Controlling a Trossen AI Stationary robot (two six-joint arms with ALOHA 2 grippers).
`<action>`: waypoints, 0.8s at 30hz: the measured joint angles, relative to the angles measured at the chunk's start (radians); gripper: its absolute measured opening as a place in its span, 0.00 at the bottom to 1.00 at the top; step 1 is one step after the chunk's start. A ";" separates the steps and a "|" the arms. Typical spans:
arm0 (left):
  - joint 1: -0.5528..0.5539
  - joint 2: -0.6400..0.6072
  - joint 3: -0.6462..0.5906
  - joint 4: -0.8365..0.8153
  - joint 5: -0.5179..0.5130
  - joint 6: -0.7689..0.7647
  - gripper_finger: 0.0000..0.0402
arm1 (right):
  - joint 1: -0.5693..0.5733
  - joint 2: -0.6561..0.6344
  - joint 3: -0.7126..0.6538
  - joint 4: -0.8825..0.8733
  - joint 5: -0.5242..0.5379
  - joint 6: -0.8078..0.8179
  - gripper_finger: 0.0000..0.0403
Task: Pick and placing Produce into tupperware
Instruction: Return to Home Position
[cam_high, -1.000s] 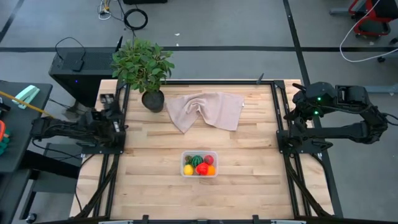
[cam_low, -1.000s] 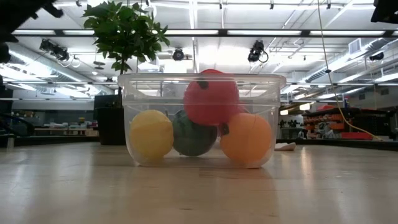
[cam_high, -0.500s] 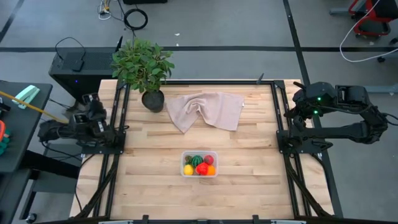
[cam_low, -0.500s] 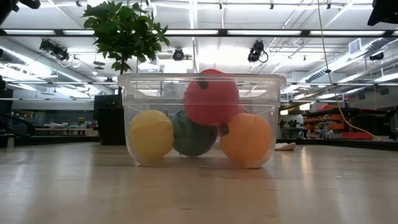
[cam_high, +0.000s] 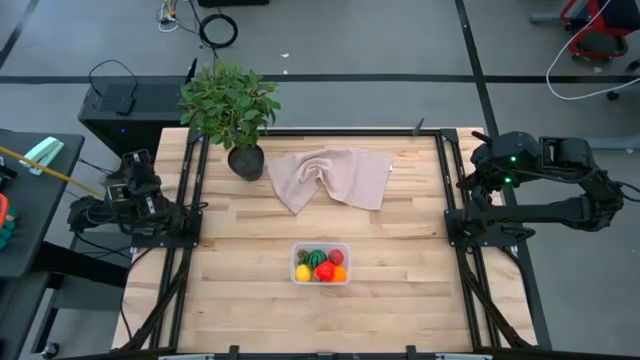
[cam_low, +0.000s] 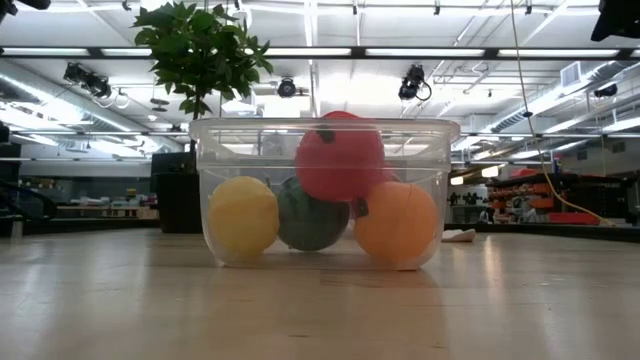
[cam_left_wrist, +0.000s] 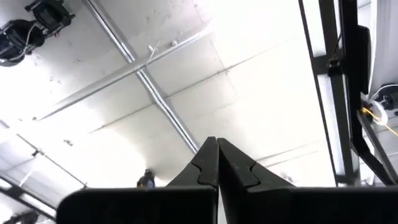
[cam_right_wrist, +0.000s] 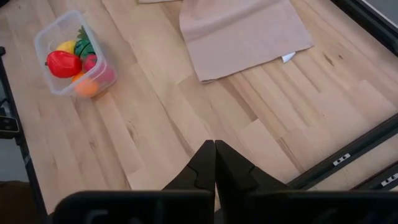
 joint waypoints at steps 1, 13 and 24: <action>0.000 -0.007 0.000 -0.022 0.000 -0.007 0.01 | 0.000 0.000 0.000 0.000 0.000 0.000 0.03; 0.000 -0.064 0.000 -0.620 -0.115 -0.353 0.01 | 0.000 0.000 0.000 0.000 0.000 0.026 0.03; 0.000 -0.064 0.000 -1.151 -0.043 -0.565 0.02 | 0.000 0.000 0.000 0.000 0.000 0.031 0.03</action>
